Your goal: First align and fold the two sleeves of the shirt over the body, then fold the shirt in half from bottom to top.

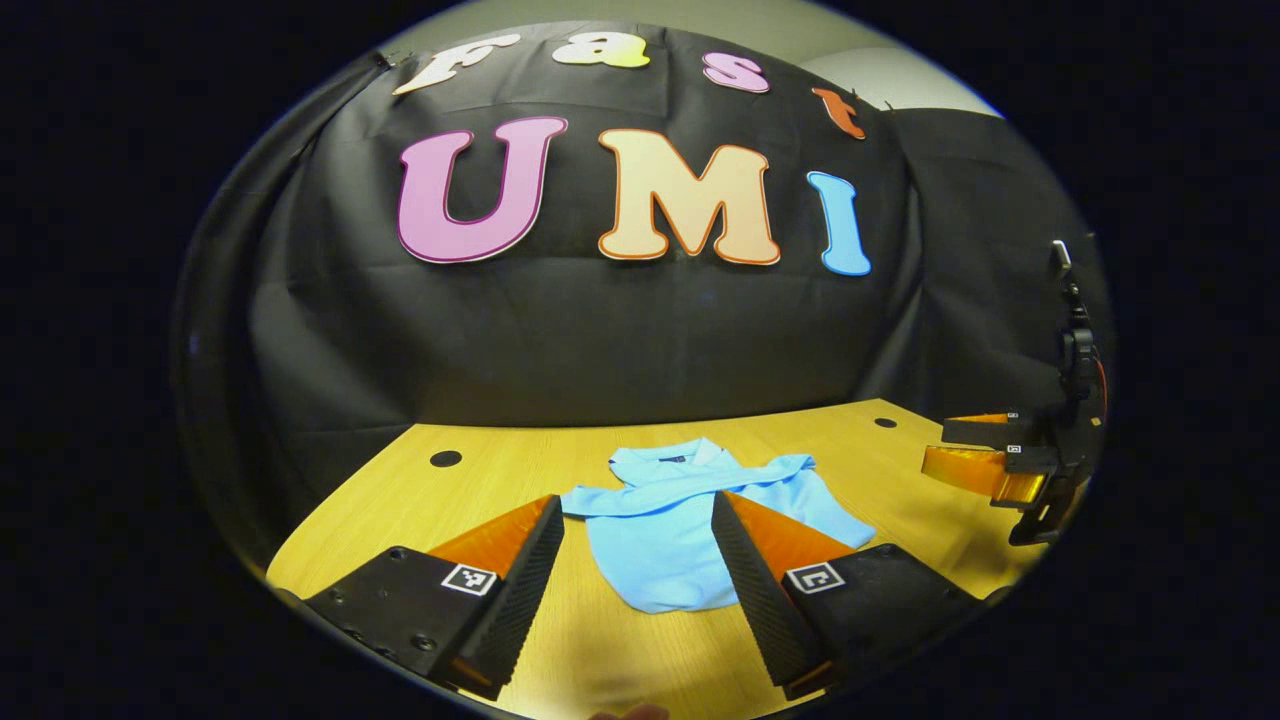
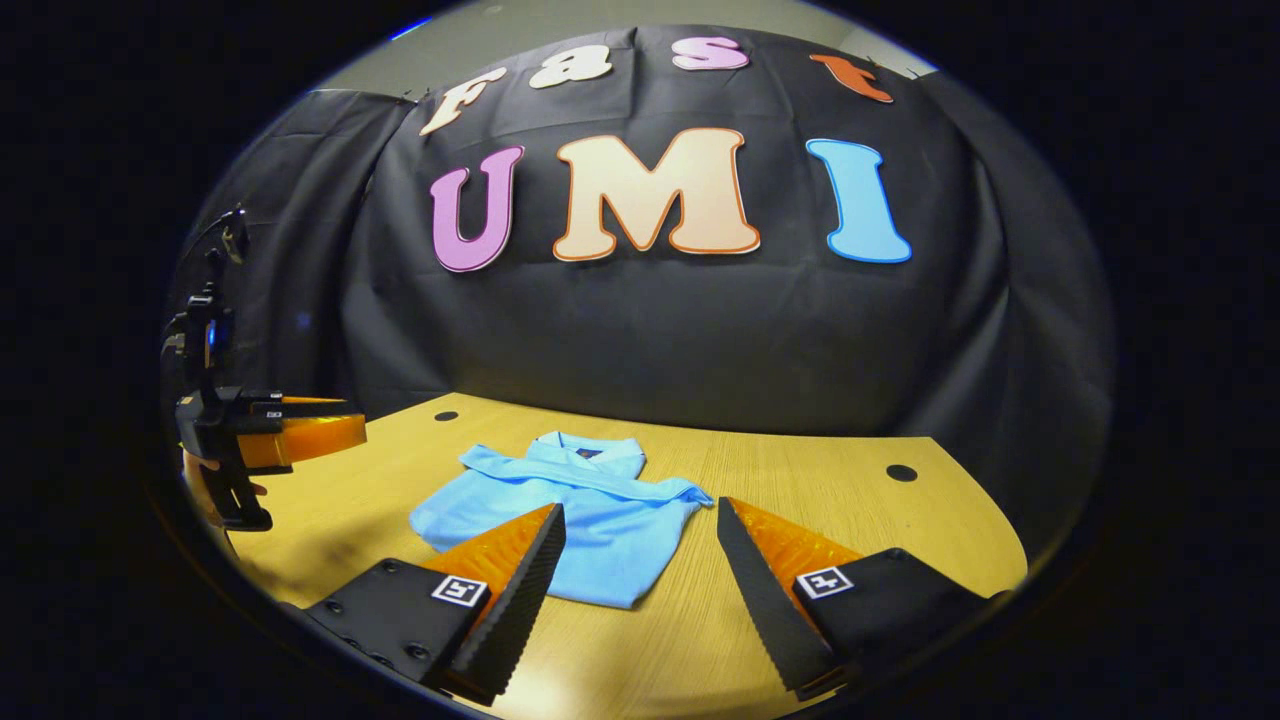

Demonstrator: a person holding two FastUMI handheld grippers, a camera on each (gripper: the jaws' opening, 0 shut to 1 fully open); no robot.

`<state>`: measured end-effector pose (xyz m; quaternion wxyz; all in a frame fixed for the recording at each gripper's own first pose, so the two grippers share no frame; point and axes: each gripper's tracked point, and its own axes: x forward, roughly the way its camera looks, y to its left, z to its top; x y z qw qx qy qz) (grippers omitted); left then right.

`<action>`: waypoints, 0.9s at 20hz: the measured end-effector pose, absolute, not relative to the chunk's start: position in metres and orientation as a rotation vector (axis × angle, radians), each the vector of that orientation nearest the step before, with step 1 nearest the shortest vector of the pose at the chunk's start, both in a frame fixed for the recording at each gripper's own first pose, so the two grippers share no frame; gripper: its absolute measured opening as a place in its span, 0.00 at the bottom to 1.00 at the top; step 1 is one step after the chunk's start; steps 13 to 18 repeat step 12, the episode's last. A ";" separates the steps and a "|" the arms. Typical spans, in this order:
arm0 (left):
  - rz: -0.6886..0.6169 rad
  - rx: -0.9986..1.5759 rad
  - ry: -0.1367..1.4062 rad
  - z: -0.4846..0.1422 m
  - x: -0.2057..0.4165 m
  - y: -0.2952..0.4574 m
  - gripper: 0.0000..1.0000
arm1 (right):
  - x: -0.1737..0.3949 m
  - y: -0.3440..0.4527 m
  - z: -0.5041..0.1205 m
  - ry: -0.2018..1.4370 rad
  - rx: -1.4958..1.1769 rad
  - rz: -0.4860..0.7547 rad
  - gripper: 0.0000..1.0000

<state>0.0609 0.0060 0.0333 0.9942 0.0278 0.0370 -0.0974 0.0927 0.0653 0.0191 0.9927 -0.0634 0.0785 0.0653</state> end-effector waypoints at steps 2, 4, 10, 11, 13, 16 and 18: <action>-0.216 0.027 0.069 0.031 0.052 -0.002 0.89 | 0.085 0.062 0.017 0.148 -0.144 0.123 0.96; -0.216 0.028 0.064 0.032 0.051 -0.007 0.89 | 0.080 0.063 0.015 0.152 -0.150 0.129 0.96; -0.209 0.049 0.049 0.029 0.045 -0.014 0.89 | 0.070 0.065 0.015 0.136 -0.168 0.146 0.96; -0.209 0.052 0.053 0.027 0.045 -0.016 0.89 | 0.068 0.064 0.015 0.138 -0.167 0.146 0.96; -0.211 0.056 0.053 0.027 0.045 -0.018 0.89 | 0.066 0.065 0.016 0.139 -0.159 0.152 0.96; -0.211 0.056 0.053 0.027 0.045 -0.018 0.89 | 0.066 0.065 0.016 0.139 -0.159 0.152 0.96; -0.211 0.056 0.053 0.027 0.045 -0.018 0.89 | 0.066 0.065 0.016 0.139 -0.159 0.152 0.96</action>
